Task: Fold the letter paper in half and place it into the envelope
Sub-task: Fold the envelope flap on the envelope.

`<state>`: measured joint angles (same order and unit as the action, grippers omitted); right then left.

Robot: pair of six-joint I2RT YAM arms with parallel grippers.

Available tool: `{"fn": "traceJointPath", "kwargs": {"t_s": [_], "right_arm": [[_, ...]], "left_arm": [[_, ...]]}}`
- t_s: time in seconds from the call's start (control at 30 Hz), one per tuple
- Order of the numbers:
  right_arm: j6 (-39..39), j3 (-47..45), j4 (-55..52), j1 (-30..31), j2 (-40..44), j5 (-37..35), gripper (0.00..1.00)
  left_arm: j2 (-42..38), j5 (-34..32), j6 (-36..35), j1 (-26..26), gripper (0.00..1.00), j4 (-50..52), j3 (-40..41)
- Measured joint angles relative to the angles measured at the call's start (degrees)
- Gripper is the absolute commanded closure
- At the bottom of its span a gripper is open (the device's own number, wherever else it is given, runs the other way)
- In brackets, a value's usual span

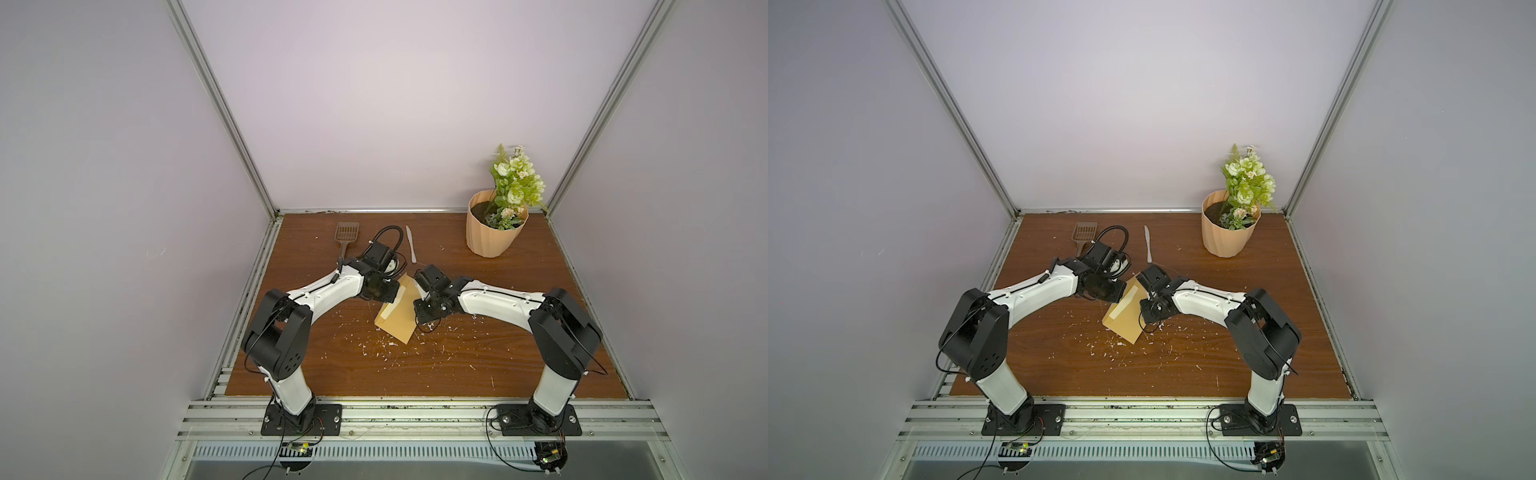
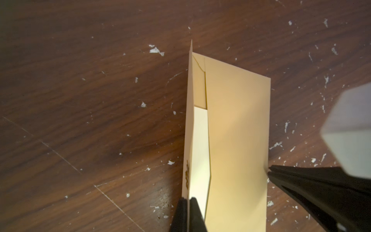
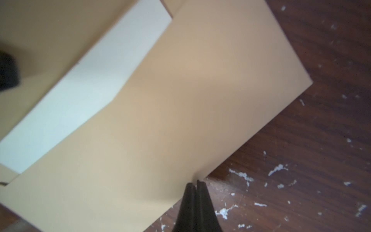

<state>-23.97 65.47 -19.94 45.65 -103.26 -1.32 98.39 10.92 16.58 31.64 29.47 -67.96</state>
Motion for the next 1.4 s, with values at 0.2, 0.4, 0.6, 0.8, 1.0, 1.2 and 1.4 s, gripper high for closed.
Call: {"fn": "traceJointPath", "kwargs": {"t_s": [0.2, 0.4, 0.6, 0.8, 1.0, 1.2, 1.4], "right_arm": [[-0.98, -1.11, 1.64, -0.81, -1.11, 2.58, 1.0], [-0.98, -1.11, 1.66, -1.16, -1.14, 3.54, 1.0], [-0.96, -1.49, 2.36, -1.31, -1.14, 4.2, 1.0], [-0.94, -1.66, 2.6, -1.6, -1.05, 4.68, 1.0], [-1.01, -4.13, 3.67, -2.69, 0.79, 4.63, 1.0], [-1.05, -9.05, 1.57, -7.65, 6.21, 3.8, 0.92], [-1.05, -7.15, 0.79, -14.45, 7.78, 0.15, 0.84]], "left_arm": [[0.57, -1.64, 0.39, 4.46, 0.93, -0.85, -0.02], [4.98, -3.56, 1.01, 6.93, 0.72, -1.14, 0.04], [7.65, -2.43, 1.81, 8.26, 0.6, -1.7, 0.81], [7.96, -1.11, 2.38, 8.41, 0.58, -2.93, 0.81], [7.69, -0.57, 3.3, 8.44, 0.56, -5.79, 1.99], [6.67, 0.13, 4.09, 8.44, 0.55, -10.14, 4.48], [6.67, 0.85, 4.42, 8.44, 0.54, -12.87, 5.2]]}}
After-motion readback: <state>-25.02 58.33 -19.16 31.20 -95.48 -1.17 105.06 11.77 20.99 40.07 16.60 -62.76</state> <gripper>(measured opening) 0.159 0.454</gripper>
